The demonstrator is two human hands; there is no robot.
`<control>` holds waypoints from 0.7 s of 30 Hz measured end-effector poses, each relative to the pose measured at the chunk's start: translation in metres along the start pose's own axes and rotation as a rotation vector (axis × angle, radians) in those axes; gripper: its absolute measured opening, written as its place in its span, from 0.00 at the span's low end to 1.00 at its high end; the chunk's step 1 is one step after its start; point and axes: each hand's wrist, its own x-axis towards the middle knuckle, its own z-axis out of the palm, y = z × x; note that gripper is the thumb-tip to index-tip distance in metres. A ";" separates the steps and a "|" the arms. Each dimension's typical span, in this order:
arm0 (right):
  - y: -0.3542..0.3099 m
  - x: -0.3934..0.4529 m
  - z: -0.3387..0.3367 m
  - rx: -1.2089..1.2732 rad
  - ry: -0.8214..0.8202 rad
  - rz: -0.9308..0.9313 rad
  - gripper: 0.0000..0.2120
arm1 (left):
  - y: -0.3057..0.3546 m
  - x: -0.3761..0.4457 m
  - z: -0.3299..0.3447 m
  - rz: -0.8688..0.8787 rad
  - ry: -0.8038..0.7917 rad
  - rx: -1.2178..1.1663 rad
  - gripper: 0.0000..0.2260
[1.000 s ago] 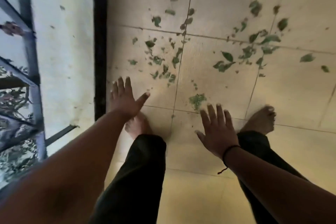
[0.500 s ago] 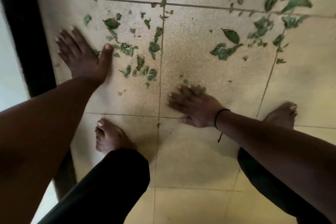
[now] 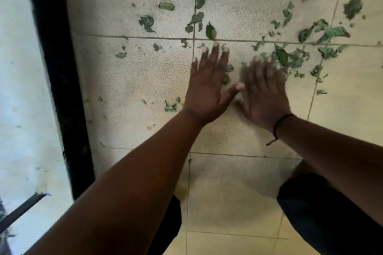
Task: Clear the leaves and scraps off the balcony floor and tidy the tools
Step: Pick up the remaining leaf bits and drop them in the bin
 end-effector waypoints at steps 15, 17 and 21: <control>-0.148 0.057 0.038 0.015 -0.018 -0.475 0.37 | -0.228 -0.125 -0.174 -0.278 0.109 0.681 0.36; -0.130 0.065 0.027 0.012 0.000 -0.214 0.40 | -0.228 -0.123 -0.173 -0.279 0.125 0.649 0.36; -0.159 0.062 0.010 0.008 0.036 0.024 0.41 | -0.230 -0.123 -0.181 -0.285 0.129 0.555 0.34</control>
